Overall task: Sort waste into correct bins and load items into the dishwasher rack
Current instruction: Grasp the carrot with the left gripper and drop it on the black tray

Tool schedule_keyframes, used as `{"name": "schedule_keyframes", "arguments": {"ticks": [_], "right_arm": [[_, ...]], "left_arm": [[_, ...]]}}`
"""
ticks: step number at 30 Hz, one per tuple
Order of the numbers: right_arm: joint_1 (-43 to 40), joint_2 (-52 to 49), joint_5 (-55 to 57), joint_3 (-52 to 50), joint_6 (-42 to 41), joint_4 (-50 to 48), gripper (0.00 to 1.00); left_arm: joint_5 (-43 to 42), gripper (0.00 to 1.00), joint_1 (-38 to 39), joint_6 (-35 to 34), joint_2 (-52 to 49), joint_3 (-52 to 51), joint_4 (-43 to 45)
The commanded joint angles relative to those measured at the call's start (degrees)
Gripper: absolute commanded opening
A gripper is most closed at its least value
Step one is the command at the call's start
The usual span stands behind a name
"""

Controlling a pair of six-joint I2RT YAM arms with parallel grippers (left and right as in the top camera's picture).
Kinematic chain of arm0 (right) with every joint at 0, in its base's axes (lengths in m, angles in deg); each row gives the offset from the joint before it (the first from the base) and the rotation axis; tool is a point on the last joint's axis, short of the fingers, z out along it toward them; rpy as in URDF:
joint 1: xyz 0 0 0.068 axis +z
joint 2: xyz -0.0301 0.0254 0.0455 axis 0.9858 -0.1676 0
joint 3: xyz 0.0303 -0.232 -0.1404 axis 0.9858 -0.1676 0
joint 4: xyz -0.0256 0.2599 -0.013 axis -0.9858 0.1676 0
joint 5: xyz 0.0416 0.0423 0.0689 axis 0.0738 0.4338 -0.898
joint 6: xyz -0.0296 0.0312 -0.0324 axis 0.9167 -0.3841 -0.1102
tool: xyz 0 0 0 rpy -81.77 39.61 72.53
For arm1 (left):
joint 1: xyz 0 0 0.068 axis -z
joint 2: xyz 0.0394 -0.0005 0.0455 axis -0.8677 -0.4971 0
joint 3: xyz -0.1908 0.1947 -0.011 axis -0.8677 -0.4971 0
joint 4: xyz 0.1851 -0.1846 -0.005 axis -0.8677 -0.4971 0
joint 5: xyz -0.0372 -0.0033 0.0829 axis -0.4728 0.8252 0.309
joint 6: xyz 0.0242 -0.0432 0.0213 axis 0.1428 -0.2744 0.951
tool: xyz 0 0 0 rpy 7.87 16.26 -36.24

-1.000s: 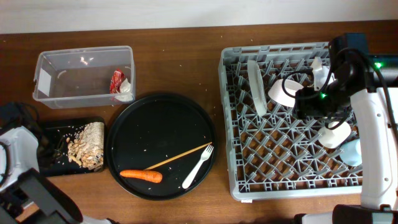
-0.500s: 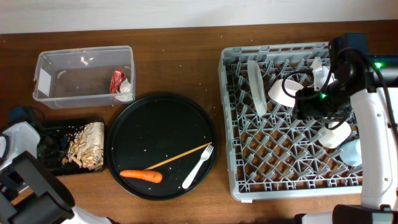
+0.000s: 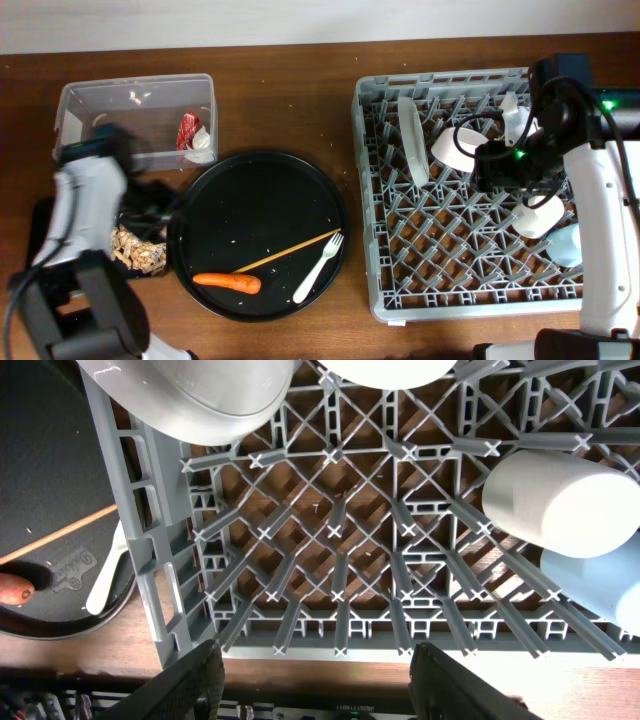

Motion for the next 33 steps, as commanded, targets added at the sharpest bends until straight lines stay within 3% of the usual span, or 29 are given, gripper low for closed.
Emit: {"name": "schedule_keyframes", "arguments": {"ticks": [1, 5, 10, 24, 29, 33], "right_arm": [[-0.15, 0.22, -0.33, -0.2, -0.09, 0.04, 0.63], [-0.15, 0.22, -0.31, -0.2, -0.07, 0.02, 0.63], [-0.15, 0.22, -0.31, -0.2, -0.07, 0.0, 0.63], [-0.15, 0.22, -0.31, -0.2, -0.07, 0.02, 0.63], [-0.15, 0.22, -0.31, -0.2, -0.09, 0.04, 0.63], [-0.15, 0.22, -0.33, -0.2, -0.09, 0.09, 0.63]], "left_arm": [[-0.85, 0.46, 12.59, -1.16, 1.25, -2.45, -0.61], [-0.87, 0.47, 24.0, -10.91, 1.29, -8.61, 0.24], [-0.81, 0.47, 26.64, -17.27, 1.31, -17.27, 7.3], [3.74, 0.47, 26.6, -19.1, 4.5, -18.8, 4.09], [4.02, 0.47, 26.6, -21.03, 4.5, -25.49, 14.4], [5.22, 0.47, 26.6, -21.27, 4.5, -28.85, 17.84]]}}
